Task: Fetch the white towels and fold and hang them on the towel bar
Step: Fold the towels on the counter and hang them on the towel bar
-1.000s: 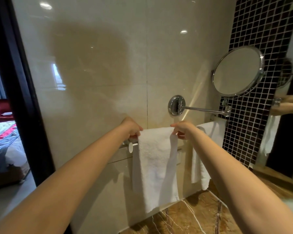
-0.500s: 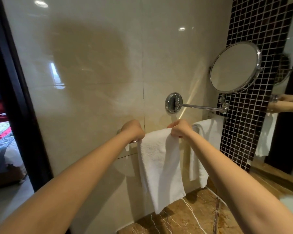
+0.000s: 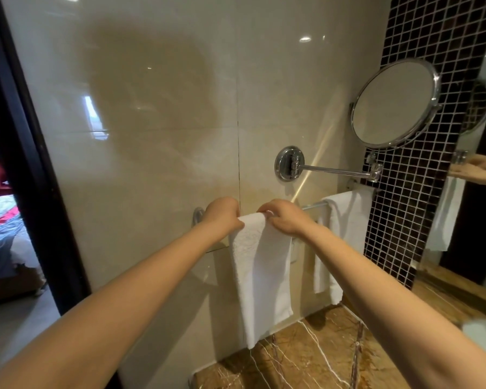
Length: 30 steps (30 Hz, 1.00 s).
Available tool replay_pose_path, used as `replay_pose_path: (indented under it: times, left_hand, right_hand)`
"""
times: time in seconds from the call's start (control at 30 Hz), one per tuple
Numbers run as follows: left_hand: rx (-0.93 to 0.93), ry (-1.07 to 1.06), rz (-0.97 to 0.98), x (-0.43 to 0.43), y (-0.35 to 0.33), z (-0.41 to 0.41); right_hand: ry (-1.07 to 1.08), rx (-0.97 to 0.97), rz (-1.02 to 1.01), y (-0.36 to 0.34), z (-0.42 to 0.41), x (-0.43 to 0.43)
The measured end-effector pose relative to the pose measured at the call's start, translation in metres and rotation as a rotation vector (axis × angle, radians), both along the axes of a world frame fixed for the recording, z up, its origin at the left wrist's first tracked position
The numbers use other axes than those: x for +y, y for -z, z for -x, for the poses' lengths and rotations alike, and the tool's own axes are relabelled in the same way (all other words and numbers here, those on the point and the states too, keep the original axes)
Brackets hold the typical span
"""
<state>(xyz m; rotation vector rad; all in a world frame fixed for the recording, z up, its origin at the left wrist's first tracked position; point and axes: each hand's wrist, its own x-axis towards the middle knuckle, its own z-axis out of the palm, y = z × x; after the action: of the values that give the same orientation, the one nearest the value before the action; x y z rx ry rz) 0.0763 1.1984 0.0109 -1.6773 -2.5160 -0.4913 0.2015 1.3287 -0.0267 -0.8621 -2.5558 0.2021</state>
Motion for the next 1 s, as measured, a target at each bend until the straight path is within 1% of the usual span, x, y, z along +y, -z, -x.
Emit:
replay_pose_path:
  times: [0.2,0.27,0.3,0.37,0.43,0.47,0.5,0.53,0.57,0.63,0.7,0.77,0.8,0.87,0.93,1.0]
  left_hand:
    - [0.057,-0.002,0.034,-0.002,0.004,-0.004]
    - [0.099,-0.001,0.009,-0.005,0.009,-0.006]
    - [0.137,0.016,-0.046,-0.006,0.014,-0.007]
    - [0.181,0.123,-0.275,-0.010,0.031,-0.006]
    - [0.168,0.237,-0.513,-0.020,0.053,-0.010]
    - [0.182,0.259,-0.595,-0.026,0.067,-0.014]
    - [0.191,0.258,-0.627,-0.030,0.083,-0.017]
    - [0.163,0.242,-0.612,-0.035,0.097,-0.022]
    - [0.083,0.198,-0.567,-0.037,0.112,-0.024]
    - [-0.153,0.064,-0.502,-0.035,0.136,-0.024]
    - [-0.317,-0.091,-0.532,-0.026,0.151,-0.018]
    - [-0.403,-0.194,-0.600,-0.018,0.156,-0.014]
    - [-0.449,-0.198,-0.634,-0.016,0.156,-0.013]
    - [-0.548,-0.135,-0.666,-0.010,0.153,-0.010]
    - [-0.614,-0.060,-0.661,-0.003,0.149,-0.006]
    - [-0.693,-0.022,-0.640,0.004,0.145,-0.004]
  right_hand:
    - [-0.002,0.013,-0.030,0.008,0.004,0.000]
    - [-0.013,0.031,-0.028,0.010,0.006,0.002]
    - [-0.017,0.060,-0.038,0.012,0.006,0.003]
    - [0.008,0.223,-0.109,0.023,0.003,0.002]
    - [0.096,0.504,-0.143,0.042,-0.004,-0.004]
    - [0.158,0.637,-0.108,0.053,-0.008,-0.009]
    - [0.215,0.733,-0.034,0.064,-0.013,-0.012]
    - [0.261,0.786,0.073,0.075,-0.017,-0.012]
    - [0.298,0.805,0.188,0.085,-0.020,-0.011]
    - [0.352,0.779,0.334,0.100,-0.024,-0.004]
    - [0.350,0.766,0.454,0.105,-0.024,0.002]
    - [0.287,0.780,0.589,0.105,-0.020,0.008]
    - [0.249,0.785,0.643,0.104,-0.018,0.010]
    - [0.203,0.812,0.729,0.100,-0.015,0.017]
    - [0.181,0.875,0.847,0.093,-0.014,0.021]
    - [0.157,0.896,0.943,0.086,-0.013,0.022]
